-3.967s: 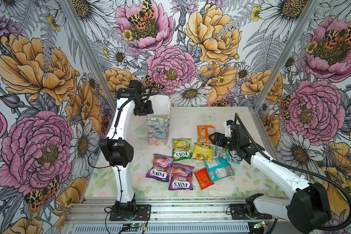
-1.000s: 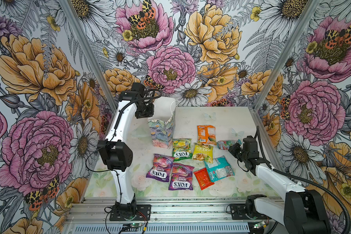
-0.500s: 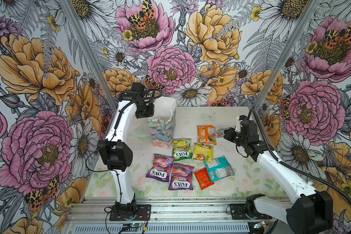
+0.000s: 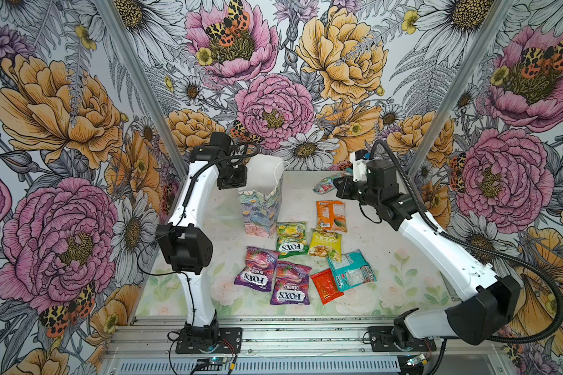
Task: Place the snacks into the paper bag
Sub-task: Place the snack in the paper bag.
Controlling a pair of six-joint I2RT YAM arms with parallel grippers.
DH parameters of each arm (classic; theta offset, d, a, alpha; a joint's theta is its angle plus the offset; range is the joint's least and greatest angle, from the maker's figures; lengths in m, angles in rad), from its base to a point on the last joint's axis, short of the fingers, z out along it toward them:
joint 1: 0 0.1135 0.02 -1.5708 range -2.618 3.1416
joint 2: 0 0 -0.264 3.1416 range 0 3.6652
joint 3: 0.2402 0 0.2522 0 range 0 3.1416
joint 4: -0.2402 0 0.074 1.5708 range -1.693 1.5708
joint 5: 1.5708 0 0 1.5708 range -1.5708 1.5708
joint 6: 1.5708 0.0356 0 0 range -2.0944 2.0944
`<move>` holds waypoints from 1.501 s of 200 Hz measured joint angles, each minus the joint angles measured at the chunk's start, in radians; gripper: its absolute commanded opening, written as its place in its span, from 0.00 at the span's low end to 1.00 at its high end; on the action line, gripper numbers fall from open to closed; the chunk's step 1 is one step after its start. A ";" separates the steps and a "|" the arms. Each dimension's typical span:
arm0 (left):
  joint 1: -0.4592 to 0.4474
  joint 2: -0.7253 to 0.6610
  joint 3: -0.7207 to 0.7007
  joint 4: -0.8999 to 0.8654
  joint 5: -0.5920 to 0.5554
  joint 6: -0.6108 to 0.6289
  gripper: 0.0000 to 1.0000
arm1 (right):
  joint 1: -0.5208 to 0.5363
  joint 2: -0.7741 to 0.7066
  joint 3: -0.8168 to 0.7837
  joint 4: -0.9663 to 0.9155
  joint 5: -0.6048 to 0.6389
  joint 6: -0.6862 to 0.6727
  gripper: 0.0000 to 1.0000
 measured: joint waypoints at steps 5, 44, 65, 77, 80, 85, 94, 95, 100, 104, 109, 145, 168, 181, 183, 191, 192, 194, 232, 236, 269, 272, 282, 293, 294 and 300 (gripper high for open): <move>0.000 0.000 0.000 0.000 0.002 0.000 0.00 | 0.005 0.018 0.026 -0.001 -0.001 -0.005 0.00; 0.000 0.000 0.000 0.000 0.014 0.000 0.00 | 0.018 0.164 0.216 -0.004 -0.024 -0.040 0.00; -0.002 0.000 0.000 0.000 0.016 0.000 0.00 | 0.019 0.232 0.309 -0.008 -0.032 -0.058 0.00; -0.003 0.000 0.000 0.000 0.018 0.000 0.00 | 0.019 0.264 0.357 -0.011 -0.035 -0.067 0.00; -0.004 0.000 0.000 0.000 0.018 0.000 0.00 | 0.019 0.271 0.372 -0.013 -0.035 -0.069 0.00; -0.005 0.000 0.000 0.000 0.018 0.001 0.00 | 0.019 0.284 0.391 -0.014 -0.036 -0.074 0.00; -0.006 0.000 0.000 0.000 0.019 0.001 0.00 | 0.019 0.306 0.432 -0.015 -0.036 -0.078 0.00; -0.006 0.000 0.000 0.000 0.019 0.001 0.00 | 0.019 0.307 0.435 -0.015 -0.036 -0.079 0.00; -0.007 0.000 0.000 0.000 0.019 0.001 0.00 | 0.021 0.321 0.460 -0.016 -0.037 -0.084 0.00; -0.007 0.000 0.000 0.000 0.019 0.001 0.00 | 0.021 0.331 0.478 -0.015 -0.038 -0.085 0.00; -0.007 0.000 0.000 0.000 0.020 0.001 0.00 | 0.021 0.343 0.501 -0.016 -0.038 -0.089 0.00; -0.007 0.000 0.000 0.000 0.029 0.001 0.00 | 0.029 0.460 0.701 -0.014 -0.053 -0.103 0.00; -0.007 0.000 0.000 0.001 0.041 0.004 0.00 | 0.043 0.551 0.834 -0.017 -0.074 -0.114 0.00; -0.007 0.000 0.000 0.001 0.045 0.004 0.00 | 0.060 0.605 0.911 -0.030 -0.087 -0.128 0.00; -0.007 0.000 0.000 0.001 0.045 0.004 0.00 | 0.062 0.612 0.921 -0.032 -0.089 -0.128 0.00; -0.007 0.000 0.000 0.001 0.048 0.004 0.00 | 0.074 0.642 0.962 -0.040 -0.097 -0.137 0.00; -0.007 0.000 0.000 0.001 0.048 0.004 0.00 | 0.077 0.649 0.971 -0.043 -0.100 -0.138 0.00; -0.007 0.000 0.000 0.001 0.048 0.004 0.00 | 0.079 0.654 0.980 -0.046 -0.101 -0.140 0.00; -0.009 0.000 0.000 0.002 0.056 0.004 0.00 | 0.131 0.731 1.067 -0.090 -0.143 -0.166 0.00; -0.009 0.000 0.000 0.003 0.056 0.004 0.00 | 0.136 0.732 1.067 -0.097 -0.146 -0.171 0.00; -0.009 0.000 0.000 0.005 0.060 0.004 0.00 | 0.166 0.735 1.057 -0.142 -0.172 -0.198 0.00; -0.009 0.000 0.000 0.005 0.060 0.004 0.00 | 0.167 0.735 1.054 -0.143 -0.175 -0.201 0.00; -0.009 0.000 0.000 0.005 0.060 0.004 0.00 | 0.173 0.729 1.031 -0.145 -0.183 -0.210 0.00; -0.009 0.000 0.000 0.005 0.061 0.004 0.00 | 0.176 0.721 0.998 -0.153 -0.187 -0.220 0.00; -0.009 0.000 0.000 0.005 0.061 0.004 0.00 | 0.176 0.720 0.996 -0.153 -0.188 -0.220 0.00; -0.009 0.000 0.000 0.005 0.061 0.004 0.00 | 0.177 0.716 0.978 -0.159 -0.189 -0.224 0.00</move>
